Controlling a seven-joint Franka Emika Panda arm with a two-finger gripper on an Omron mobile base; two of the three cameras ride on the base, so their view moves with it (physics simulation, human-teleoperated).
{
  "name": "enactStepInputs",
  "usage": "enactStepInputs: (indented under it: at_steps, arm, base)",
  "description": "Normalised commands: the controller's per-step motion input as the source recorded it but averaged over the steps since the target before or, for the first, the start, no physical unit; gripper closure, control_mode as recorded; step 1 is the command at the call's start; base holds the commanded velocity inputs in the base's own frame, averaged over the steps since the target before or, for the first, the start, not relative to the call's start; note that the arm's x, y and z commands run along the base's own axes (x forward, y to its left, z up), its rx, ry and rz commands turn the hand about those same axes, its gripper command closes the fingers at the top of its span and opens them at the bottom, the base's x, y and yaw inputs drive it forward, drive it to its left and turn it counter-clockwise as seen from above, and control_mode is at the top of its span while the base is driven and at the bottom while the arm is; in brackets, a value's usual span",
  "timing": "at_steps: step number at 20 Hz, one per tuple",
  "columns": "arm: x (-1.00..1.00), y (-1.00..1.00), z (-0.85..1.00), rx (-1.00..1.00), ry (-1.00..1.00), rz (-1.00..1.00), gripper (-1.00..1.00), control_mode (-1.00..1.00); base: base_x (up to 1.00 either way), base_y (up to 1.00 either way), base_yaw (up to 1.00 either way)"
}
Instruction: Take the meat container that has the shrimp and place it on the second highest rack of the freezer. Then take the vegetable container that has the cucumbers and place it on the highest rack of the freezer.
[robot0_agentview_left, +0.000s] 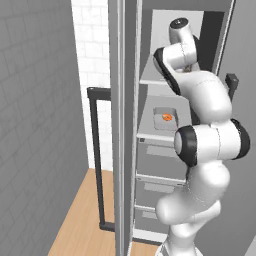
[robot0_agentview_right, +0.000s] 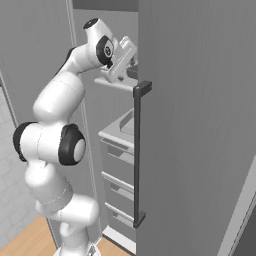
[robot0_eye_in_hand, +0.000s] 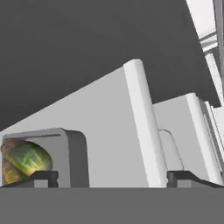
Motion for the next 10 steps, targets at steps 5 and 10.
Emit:
enactStepInputs:
  at_steps: [5,10]
  arm:
    - [-1.00,0.00,0.05,0.00,-0.06,0.00,-1.00,-1.00]
    - [-1.00,0.02,0.05,0.01,0.00,0.00,-1.00,-1.00]
  base:
    - [0.00,0.00,0.00]
    - [0.00,0.00,0.00]
